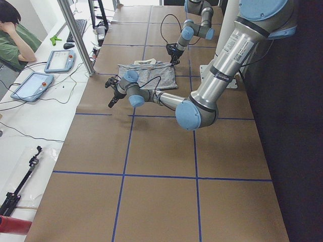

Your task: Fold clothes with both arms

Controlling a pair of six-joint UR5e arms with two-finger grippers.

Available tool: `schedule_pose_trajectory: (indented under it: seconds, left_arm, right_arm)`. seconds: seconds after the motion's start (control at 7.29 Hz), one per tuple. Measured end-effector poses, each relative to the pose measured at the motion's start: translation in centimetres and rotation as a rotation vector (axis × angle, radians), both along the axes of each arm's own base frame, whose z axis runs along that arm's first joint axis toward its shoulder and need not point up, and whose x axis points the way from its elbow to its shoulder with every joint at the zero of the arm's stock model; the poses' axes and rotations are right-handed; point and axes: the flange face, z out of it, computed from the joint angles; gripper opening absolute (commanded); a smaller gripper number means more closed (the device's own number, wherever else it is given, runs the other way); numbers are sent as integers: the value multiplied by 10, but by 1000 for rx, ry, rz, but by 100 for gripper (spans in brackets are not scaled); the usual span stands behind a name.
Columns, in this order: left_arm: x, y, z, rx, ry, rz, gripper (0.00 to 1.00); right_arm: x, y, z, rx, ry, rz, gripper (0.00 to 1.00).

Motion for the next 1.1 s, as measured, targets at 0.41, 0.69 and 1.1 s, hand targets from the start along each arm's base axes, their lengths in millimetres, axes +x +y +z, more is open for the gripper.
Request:
schedule_pose_trajectory:
  seconds: [0.41, 0.69, 1.1]
  left_arm:
    - [0, 1, 2, -1, 0, 0, 100]
    - [0, 1, 2, -1, 0, 0, 100]
    - [1, 2, 2, -1, -1, 2, 100]
  right_arm:
    - [-6, -1, 14, -4, 37, -7, 0]
    - [0, -4, 14, 7, 49, -17, 0]
    - [27, -9, 24, 19, 53, -14, 1]
